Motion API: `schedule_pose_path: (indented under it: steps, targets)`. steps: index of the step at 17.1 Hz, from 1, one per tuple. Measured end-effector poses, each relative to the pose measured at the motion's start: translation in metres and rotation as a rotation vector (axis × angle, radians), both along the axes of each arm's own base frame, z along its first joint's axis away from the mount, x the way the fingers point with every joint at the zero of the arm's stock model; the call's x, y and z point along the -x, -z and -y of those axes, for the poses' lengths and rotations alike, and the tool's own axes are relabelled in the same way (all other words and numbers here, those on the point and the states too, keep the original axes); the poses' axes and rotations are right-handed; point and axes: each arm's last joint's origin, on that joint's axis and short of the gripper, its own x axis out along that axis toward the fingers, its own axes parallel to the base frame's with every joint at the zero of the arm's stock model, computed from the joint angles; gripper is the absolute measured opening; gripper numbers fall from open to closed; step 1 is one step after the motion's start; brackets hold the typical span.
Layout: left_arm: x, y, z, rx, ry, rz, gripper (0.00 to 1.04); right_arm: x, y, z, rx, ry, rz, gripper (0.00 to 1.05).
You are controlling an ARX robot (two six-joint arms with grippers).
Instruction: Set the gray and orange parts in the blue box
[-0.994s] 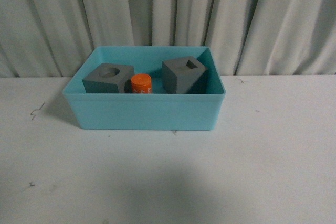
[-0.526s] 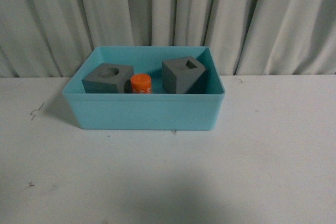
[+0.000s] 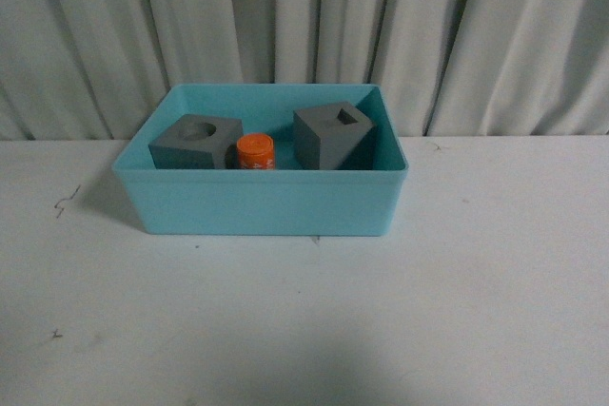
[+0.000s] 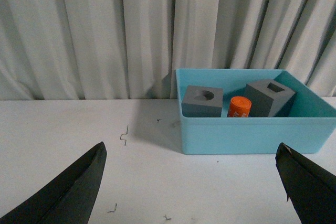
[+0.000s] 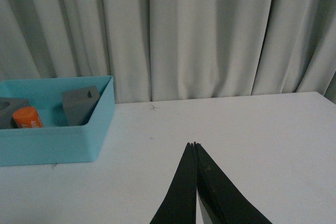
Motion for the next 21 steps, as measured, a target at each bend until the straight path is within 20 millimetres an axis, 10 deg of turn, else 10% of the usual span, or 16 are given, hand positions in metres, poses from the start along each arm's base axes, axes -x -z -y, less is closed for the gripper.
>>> schedule_pose_path:
  steps: [14,21]
  targets:
    - [0.0,0.0,0.0,0.0,0.0,0.0,0.98,0.015,0.004,0.0,0.001,0.0,-0.01,0.04]
    - [0.0,0.0,0.0,0.0,0.0,0.0,0.98,0.015,0.004,0.0,0.001,0.0,-0.01,0.84]
